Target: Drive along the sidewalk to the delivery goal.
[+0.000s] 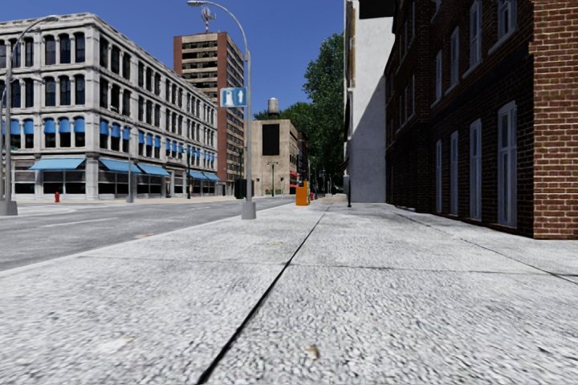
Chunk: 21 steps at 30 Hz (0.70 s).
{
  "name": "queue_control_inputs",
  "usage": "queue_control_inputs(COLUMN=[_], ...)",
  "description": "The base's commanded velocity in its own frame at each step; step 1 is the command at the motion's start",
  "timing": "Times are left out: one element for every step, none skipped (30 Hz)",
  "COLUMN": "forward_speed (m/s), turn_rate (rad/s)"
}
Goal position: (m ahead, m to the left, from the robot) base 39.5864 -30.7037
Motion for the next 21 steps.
queue_control_inputs(forward_speed=[2.00, 2.00, 2.00, 2.00, 2.00, 2.00, 2.00, 2.00, 2.00, 2.00, 2.00, 2.00, 2.00, 2.00, 2.00, 2.00, 2.00, 2.00, 2.00, 2.00, 2.00], turn_rate=[0.00, 0.00, 0.00, 0.00, 0.00, 0.00, 0.00, 0.00, 0.00, 0.00, 0.00, 0.00, 0.00, 0.00, 0.00, 0.00, 0.00, 0.00, 0.00, 0.00, 0.00])
